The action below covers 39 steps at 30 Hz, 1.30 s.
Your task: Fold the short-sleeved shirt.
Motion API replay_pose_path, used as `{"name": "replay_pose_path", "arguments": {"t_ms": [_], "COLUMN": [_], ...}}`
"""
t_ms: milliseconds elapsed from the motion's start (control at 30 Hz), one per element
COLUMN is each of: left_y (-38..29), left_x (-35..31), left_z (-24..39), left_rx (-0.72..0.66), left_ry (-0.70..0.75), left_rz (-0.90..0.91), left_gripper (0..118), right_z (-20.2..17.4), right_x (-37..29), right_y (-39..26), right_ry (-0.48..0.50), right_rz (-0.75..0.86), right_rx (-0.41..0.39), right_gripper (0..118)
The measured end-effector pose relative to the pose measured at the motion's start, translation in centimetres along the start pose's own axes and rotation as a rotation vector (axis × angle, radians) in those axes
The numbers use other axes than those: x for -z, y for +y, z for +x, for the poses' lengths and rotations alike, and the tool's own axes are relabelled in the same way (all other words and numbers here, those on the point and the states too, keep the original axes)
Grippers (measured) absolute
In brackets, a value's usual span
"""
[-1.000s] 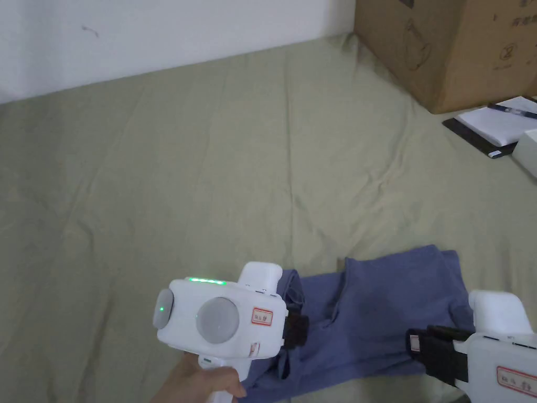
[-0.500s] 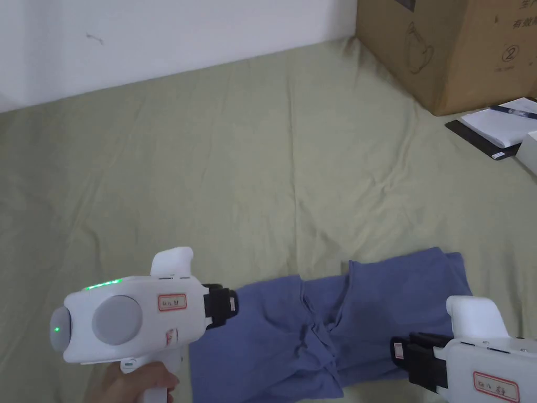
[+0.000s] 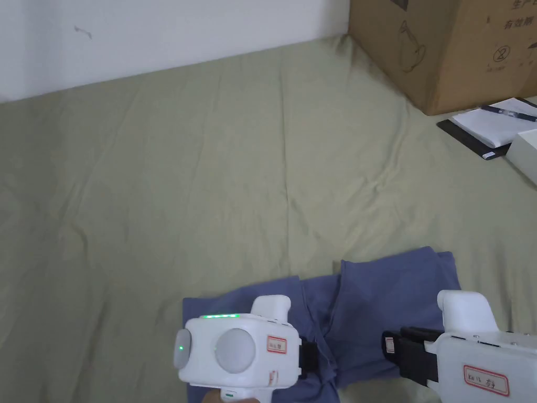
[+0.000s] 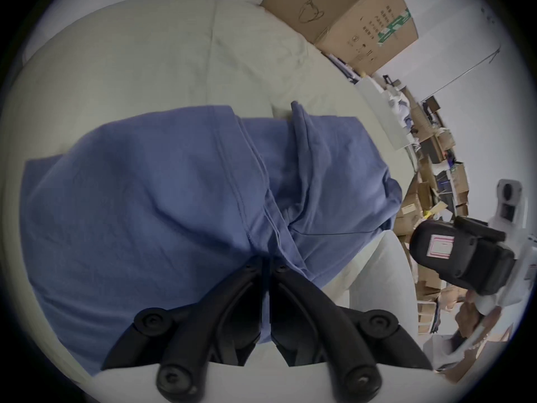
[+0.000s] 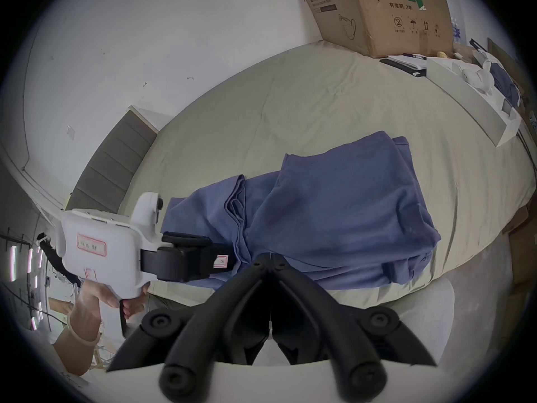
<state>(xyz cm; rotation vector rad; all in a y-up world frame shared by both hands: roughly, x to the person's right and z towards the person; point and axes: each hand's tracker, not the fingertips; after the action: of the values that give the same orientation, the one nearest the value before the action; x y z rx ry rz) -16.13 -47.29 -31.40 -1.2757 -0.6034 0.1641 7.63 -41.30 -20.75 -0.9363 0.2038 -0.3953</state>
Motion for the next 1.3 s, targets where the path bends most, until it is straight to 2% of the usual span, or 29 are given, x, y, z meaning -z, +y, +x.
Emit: {"name": "replay_pose_path", "arguments": {"t_ms": [133, 300, 333, 367, 400, 500, 533, 567, 600, 733, 867, 967, 1067, 1100, 1133, 1167, 1233, 1300], "left_y": [-0.3, -0.8, -1.1, -1.4, -1.8, -3.1, -3.6, -3.8, -4.4, -6.1, -6.9, -6.8, -6.3, -6.1, -6.0, -5.8, -5.3, -5.2], "left_x": [-1.3, -4.1, -5.1, -5.9, -7.0, -9.9, -10.8, -11.5, -12.3, -13.2, -11.2, -9.0, -8.7, -8.8, -8.8, -8.7, -7.4, -6.6], "left_z": [0.4, -1.1, -1.8, -2.6, -4.1, -8.3, -9.8, -10.8, -12.1, -16.3, -18.6, -18.8, -18.8, -18.8, -18.9, -19.1, -19.7, -20.3], "left_rx": [0.017, -0.035, -0.067, -0.096, -0.143, -0.266, -0.292, -0.297, -0.313, -0.435, -0.54, -0.529, -0.504, -0.507, -0.501, -0.495, -0.518, -0.544], "left_ry": [-0.035, -0.161, -0.182, -0.2, -0.216, -0.261, -0.259, -0.249, -0.232, -0.153, -0.259, -0.341, -0.358, -0.375, -0.397, -0.398, -0.348, -0.405], "left_rz": [0.025, 0.07, 0.106, 0.135, 0.164, 0.221, 0.232, 0.244, 0.268, 0.322, 0.226, 0.182, 0.21, 0.21, 0.211, 0.211, 0.192, 0.152], "left_gripper": [5, 5, 8, 21, 53, 80, 102, 113, 115, 115, 115, 115, 112, 87, 42, 8, 8, 8], "right_z": [-0.2, -1.3, -1.4, -1.6, -1.8, -2.2, -2.4, -2.5, -2.7, -3.6, -4.8, -5.7, -6.5, -6.7, -7.0, -7.2, -7.7, -8.0], "right_x": [0.1, 0.3, 0.3, 0.2, 0.2, 0.4, 0.6, 0.7, 0.8, 1.3, 1.5, 1.6, 1.7, 1.7, 1.8, 1.8, 2.0, 2.2], "right_y": [0.0, 0.0, 0.0, 0.0, 0.1, 0.2, 0.3, 0.3, 0.3, 0.7, 1.1, 1.1, 0.9, 0.9, 0.8, 0.7, 0.7, 0.7], "right_ry": [-0.008, -0.008, -0.005, -0.003, -0.002, -0.011, -0.011, -0.011, -0.008, -0.012, -0.007, -0.009, -0.006, -0.005, -0.006, -0.008, -0.011, -0.014], "right_rz": [-0.005, -0.015, -0.015, -0.016, -0.017, -0.024, -0.028, -0.03, -0.032, -0.029, -0.028, -0.031, -0.029, -0.03, -0.031, -0.031, -0.038, -0.041], "right_rx": [-0.011, -0.032, -0.033, -0.034, -0.038, -0.053, -0.057, -0.06, -0.068, -0.074, -0.092, -0.12, -0.137, -0.146, -0.154, -0.159, -0.169, -0.172], "right_gripper": [0, 0, 0, 0, 0, 0, 0, 0, 0, 0, 0, 0, 0, 0, 0, 0, 0, 0]}}
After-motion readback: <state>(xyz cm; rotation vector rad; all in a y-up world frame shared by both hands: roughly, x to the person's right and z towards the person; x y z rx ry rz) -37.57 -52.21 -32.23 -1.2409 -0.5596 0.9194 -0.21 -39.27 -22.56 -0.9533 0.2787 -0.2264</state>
